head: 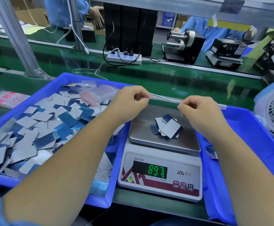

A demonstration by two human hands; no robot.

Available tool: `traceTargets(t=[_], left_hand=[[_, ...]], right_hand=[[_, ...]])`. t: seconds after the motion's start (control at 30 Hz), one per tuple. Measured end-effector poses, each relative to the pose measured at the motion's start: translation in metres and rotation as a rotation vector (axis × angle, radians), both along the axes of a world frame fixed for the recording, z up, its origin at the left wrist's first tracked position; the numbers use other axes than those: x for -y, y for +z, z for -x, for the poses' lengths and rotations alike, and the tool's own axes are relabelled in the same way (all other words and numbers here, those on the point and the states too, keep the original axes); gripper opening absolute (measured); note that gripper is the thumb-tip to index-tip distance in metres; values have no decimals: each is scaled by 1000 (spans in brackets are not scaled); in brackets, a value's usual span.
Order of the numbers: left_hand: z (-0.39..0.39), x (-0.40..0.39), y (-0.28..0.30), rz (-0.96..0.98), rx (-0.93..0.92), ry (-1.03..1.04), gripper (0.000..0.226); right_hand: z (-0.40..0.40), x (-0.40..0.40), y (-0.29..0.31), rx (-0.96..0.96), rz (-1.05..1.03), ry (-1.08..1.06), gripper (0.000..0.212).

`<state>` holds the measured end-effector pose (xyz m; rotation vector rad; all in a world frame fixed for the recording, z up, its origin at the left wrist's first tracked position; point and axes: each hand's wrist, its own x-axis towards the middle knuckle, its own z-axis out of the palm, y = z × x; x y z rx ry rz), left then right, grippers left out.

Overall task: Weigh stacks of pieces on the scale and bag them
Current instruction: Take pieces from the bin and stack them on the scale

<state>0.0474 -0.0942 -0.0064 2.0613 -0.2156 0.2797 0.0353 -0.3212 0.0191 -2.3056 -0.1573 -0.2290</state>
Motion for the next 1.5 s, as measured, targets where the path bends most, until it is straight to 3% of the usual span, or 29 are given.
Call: traceTargets(t=[0.33, 0.47, 0.6, 0.77, 0.87, 1.17, 1.4, 1.5], left_hand=[[5, 8, -1, -75, -37, -46, 20], [12, 11, 3, -126, -41, -96, 3], [22, 26, 8, -154, 44, -173, 35], [25, 36, 11, -402, 112, -269, 41], [26, 35, 11, -451, 112, -284, 38], [23, 28, 9, -178, -101, -310, 28], [23, 17, 16, 218, -233, -437, 26], [20, 2, 24, 336, -244, -387, 20]], right_hand=[[2, 3, 2, -28, 69, 73, 18], [3, 3, 1, -65, 76, 112, 13], [2, 2, -1, -87, 115, 140, 11], [0, 2, -3, -60, 165, 126, 11], [-1, 2, -4, -66, 183, 127, 12], [-1, 2, -4, -70, 211, 124, 14], [-1, 3, -3, -54, 164, 97, 29], [-1, 4, -3, -63, 160, 83, 30]])
